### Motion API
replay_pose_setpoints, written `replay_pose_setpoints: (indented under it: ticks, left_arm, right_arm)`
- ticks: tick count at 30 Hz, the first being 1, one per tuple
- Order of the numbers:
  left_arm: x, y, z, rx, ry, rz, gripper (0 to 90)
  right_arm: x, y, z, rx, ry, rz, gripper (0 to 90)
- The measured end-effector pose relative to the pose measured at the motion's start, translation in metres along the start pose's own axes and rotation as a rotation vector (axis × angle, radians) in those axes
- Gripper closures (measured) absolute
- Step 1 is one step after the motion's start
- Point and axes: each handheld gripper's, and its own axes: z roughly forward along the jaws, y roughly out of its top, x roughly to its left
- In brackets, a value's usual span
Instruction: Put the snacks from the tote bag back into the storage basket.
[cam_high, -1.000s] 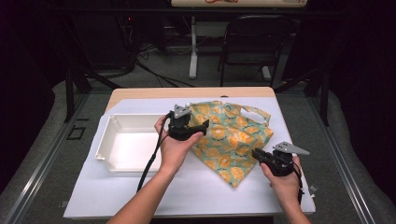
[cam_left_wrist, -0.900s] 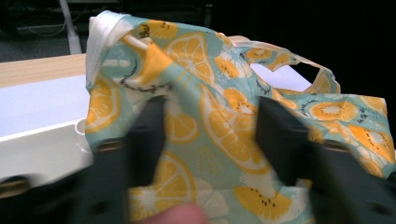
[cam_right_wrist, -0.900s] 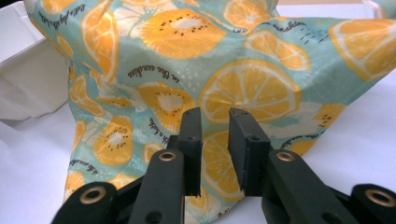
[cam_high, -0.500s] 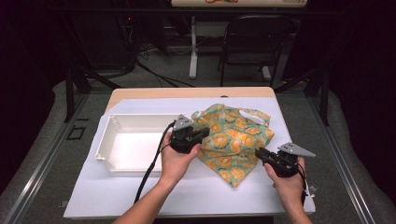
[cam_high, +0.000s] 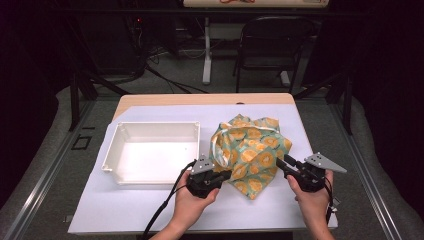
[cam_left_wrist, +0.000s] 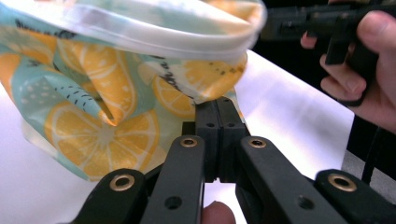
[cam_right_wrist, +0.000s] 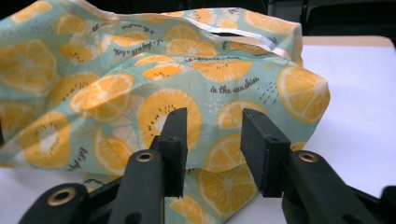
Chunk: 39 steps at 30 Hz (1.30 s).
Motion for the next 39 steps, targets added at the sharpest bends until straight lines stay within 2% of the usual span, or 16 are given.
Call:
replay_pose_setpoints:
  ticks: [9, 13, 16, 17, 19, 21, 23, 24, 25, 27, 29, 31, 32, 34, 37, 39]
  left_arm:
    - [-0.007, -0.027, 0.026, 0.09, -0.014, 0.035, 90.0]
    - [-0.009, -0.031, 0.03, 0.107, -0.008, 0.04, 90.0]
    - [-0.01, -0.03, 0.028, 0.101, 0.003, 0.048, 85.6]
    - [-0.01, -0.029, 0.025, 0.1, 0.009, 0.055, 85.6]
    - [-0.01, -0.024, 0.013, 0.09, 0.024, 0.074, 79.2]
    - [-0.01, -0.024, 0.008, 0.09, 0.025, 0.077, 71.9]
    - [-0.008, -0.023, -0.008, 0.083, 0.031, 0.065, 66.8]
    - [-0.008, -0.023, -0.008, 0.083, 0.031, 0.065, 63.8]
    - [-0.006, -0.024, -0.021, 0.072, 0.038, 0.065, 61.4]
    - [-0.006, -0.024, -0.028, 0.063, 0.045, 0.063, 57.6]
    - [-0.002, -0.022, -0.047, 0.028, 0.074, 0.06, 53.6]
    - [0.0, -0.02, -0.054, 0.019, 0.085, 0.053, 51.1]
    - [0.003, -0.016, -0.064, -0.028, 0.098, 0.031, 50.3]
    - [0.007, -0.009, -0.073, -0.054, 0.123, 0.028, 48.3]
    - [0.01, 0.0, -0.077, -0.078, 0.149, 0.033, 43.4]
    - [0.014, 0.019, -0.076, -0.109, 0.187, 0.036, 39.2]
  right_arm:
    - [0.02, 0.003, 0.004, -0.015, 0.051, -0.045, 51.3]
    - [0.033, 0.007, 0.004, -0.024, 0.065, -0.078, 48.4]
    - [0.038, 0.015, 0.006, -0.033, 0.089, -0.062, 46.3]
    - [0.038, 0.015, 0.006, -0.033, 0.089, -0.062, 46.3]
    - [0.045, 0.022, 0.007, -0.036, 0.136, -0.015, 45.2]
    - [0.049, 0.025, 0.007, -0.032, 0.155, -0.017, 44.8]
    - [0.067, 0.034, 0.008, -0.029, 0.173, -0.074, 43.7]
    - [0.067, 0.034, 0.008, -0.029, 0.173, -0.074, 43.7]
    - [0.076, 0.039, 0.011, -0.035, 0.179, -0.092, 43.3]
    - [0.08, 0.042, 0.013, -0.041, 0.18, -0.097, 43.4]
    - [0.085, 0.044, 0.018, -0.039, 0.168, -0.122, 43.5]
    - [0.083, 0.042, 0.02, -0.035, 0.162, -0.121, 43.6]
    - [0.081, 0.04, 0.021, -0.032, 0.156, -0.122, 43.7]
    - [0.077, 0.036, 0.02, -0.026, 0.142, -0.113, 43.9]
    - [0.071, 0.03, 0.019, -0.009, 0.13, -0.107, 44.2]
    - [0.068, 0.026, 0.018, -0.011, 0.126, -0.095, 44.3]
